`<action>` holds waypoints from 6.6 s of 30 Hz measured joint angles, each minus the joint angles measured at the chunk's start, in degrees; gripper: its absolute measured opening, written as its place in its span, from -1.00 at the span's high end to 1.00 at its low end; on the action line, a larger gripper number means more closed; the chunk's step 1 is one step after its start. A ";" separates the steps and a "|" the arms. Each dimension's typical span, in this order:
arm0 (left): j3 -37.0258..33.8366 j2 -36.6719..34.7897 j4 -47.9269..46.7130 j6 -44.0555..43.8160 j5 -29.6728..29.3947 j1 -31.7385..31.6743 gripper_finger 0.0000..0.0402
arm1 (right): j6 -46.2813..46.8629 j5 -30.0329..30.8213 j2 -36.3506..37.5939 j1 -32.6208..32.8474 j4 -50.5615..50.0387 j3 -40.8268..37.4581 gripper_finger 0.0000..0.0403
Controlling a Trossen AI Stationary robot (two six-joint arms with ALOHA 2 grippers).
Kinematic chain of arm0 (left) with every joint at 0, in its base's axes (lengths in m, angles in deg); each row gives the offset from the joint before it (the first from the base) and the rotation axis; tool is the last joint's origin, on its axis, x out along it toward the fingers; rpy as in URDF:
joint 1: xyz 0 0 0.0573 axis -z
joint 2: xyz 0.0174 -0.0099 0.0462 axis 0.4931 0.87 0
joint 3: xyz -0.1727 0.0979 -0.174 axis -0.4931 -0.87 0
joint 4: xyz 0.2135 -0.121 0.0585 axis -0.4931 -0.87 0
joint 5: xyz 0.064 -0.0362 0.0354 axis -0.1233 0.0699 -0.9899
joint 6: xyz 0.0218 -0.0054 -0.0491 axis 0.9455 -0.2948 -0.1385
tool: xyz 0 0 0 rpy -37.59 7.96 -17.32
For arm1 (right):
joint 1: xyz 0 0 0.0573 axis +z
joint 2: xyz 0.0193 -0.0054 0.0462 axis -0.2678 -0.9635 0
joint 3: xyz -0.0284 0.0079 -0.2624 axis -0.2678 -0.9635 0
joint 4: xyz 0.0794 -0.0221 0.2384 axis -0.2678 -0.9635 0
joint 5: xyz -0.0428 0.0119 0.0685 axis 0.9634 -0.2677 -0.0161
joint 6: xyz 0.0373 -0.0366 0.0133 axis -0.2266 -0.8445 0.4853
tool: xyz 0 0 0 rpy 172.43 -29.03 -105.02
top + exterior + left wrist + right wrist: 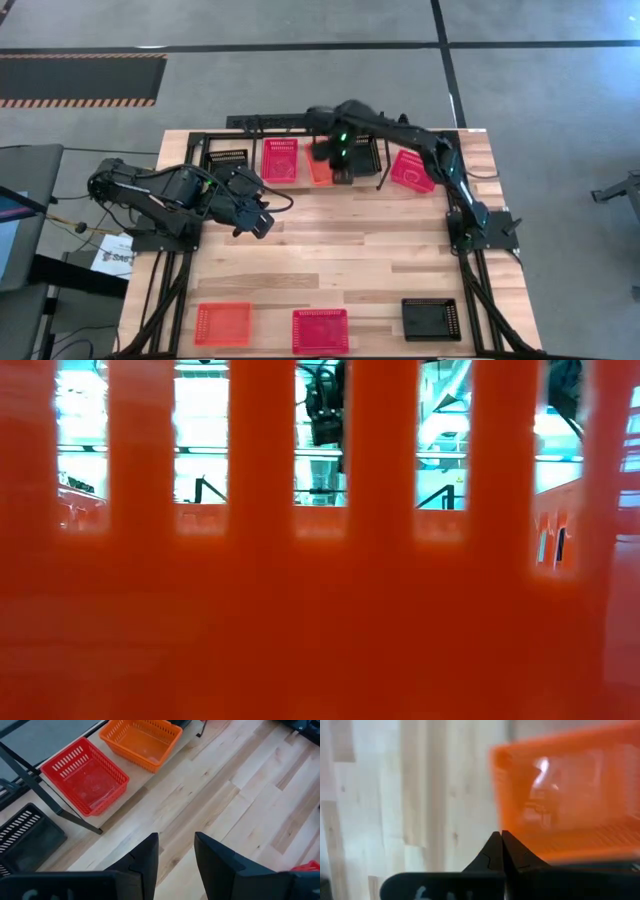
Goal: Stack baskets on shelf by color
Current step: Stack the top orange bin on top of the orange bin on the shelf, then stack the bottom black bin on top of the black bin on the shelf
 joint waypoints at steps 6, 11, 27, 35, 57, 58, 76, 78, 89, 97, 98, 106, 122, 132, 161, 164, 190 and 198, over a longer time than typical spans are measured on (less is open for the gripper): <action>0.00 -0.01 -0.42 0.61 2.63 -0.01 0.44 | -1.05 0.02 -0.35 4.46 5.63 -5.68 1.00; 0.00 -0.01 -0.42 2.53 3.50 0.01 0.44 | 0.46 1.96 -0.51 4.81 10.58 -8.12 1.00; 0.00 0.01 -0.44 3.50 4.49 0.01 0.44 | 1.77 6.08 -0.41 4.77 20.77 -8.53 1.00; 0.00 0.00 -0.42 3.48 4.46 0.00 0.44 | 1.75 6.14 -0.38 4.60 18.34 -8.51 1.00; 0.00 0.01 -0.37 3.54 3.96 0.00 0.44 | -2.78 8.97 -0.79 3.74 22.65 -9.22 1.00; 0.00 -0.01 -0.35 3.54 3.96 0.01 0.44 | -2.83 8.97 -0.82 3.76 22.66 -9.27 1.00; 0.00 0.01 -0.35 3.74 3.95 0.01 0.44 | -1.63 8.87 -0.82 4.40 28.32 -9.25 1.00; 0.00 0.01 -0.35 3.74 3.96 -0.01 0.44 | -1.64 9.32 -0.82 4.37 28.98 -9.25 1.00; 0.00 0.00 -0.35 3.73 3.96 0.01 0.44 | 2.69 14.27 -0.84 1.58 24.47 -12.46 1.00; 0.00 0.01 -0.37 4.57 3.96 0.00 0.44 | 3.47 13.27 -0.88 2.52 27.56 -15.61 1.00; 0.00 0.00 -0.37 4.57 3.96 0.00 0.44 | 3.45 13.21 -0.87 2.61 28.27 -15.70 1.00; 0.00 0.01 -0.37 4.55 3.93 0.00 0.44 | 7.03 9.03 -0.84 3.35 35.11 -15.70 1.00; 0.00 0.01 -1.02 4.96 2.22 -0.01 0.44 | 7.82 14.59 -0.17 1.30 17.09 -6.39 1.00; -0.01 0.01 -6.53 5.15 -1.53 -0.58 0.44 | 16.87 28.34 4.55 3.11 -2.97 -0.73 1.00; -0.02 0.01 -4.39 15.57 -1.98 -3.88 0.44 | 82.60 25.62 58.52 28.74 -0.34 -53.99 1.00; -0.02 0.01 -3.73 17.66 -1.22 -4.61 0.44 | 93.10 21.91 58.00 37.40 3.85 -58.34 1.00; -0.02 0.01 -1.58 16.58 5.67 -5.12 0.44 | 108.38 3.78 34.98 68.24 15.24 -61.88 0.48; -0.02 0.01 0.46 15.94 7.04 -5.12 0.44 | 102.68 6.52 34.91 69.64 17.74 -64.24 0.09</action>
